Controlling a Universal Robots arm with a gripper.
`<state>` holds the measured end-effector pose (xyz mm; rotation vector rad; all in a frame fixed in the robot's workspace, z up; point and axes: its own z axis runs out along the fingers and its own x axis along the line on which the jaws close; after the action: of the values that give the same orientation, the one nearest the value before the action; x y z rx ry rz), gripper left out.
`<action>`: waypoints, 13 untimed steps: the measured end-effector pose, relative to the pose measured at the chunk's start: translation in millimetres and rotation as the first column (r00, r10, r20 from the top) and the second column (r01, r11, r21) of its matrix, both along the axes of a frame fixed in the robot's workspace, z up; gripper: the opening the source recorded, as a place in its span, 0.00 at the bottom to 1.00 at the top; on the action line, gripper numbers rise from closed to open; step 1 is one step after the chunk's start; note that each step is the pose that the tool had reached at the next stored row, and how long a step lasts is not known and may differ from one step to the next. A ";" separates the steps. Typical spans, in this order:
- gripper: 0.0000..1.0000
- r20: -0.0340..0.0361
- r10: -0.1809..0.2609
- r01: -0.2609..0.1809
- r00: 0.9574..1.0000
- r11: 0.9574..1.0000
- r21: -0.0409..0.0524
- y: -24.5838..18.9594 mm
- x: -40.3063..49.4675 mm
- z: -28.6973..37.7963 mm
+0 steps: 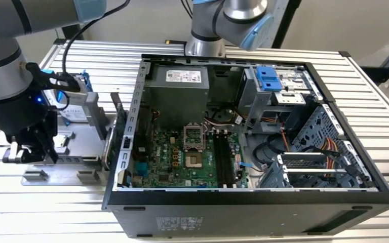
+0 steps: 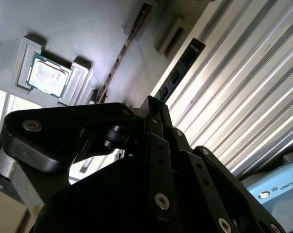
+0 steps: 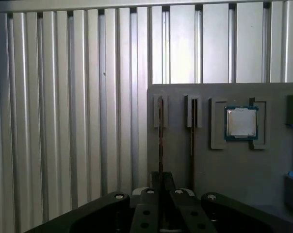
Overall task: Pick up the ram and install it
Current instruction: 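Pick up the ram and move it above insertion slot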
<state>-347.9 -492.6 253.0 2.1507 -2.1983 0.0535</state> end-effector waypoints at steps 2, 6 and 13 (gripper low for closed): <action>0.00 0.000 0.000 0.000 1.000 1.000 0.000 0.0 0.0 2.1; 0.00 0.000 0.000 0.000 1.000 1.000 0.000 0.0 0.0 6.3; 0.00 0.000 0.000 0.000 1.000 1.000 0.000 0.0 0.0 13.5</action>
<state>-347.9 -492.6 266.6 2.1506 -2.1983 0.0536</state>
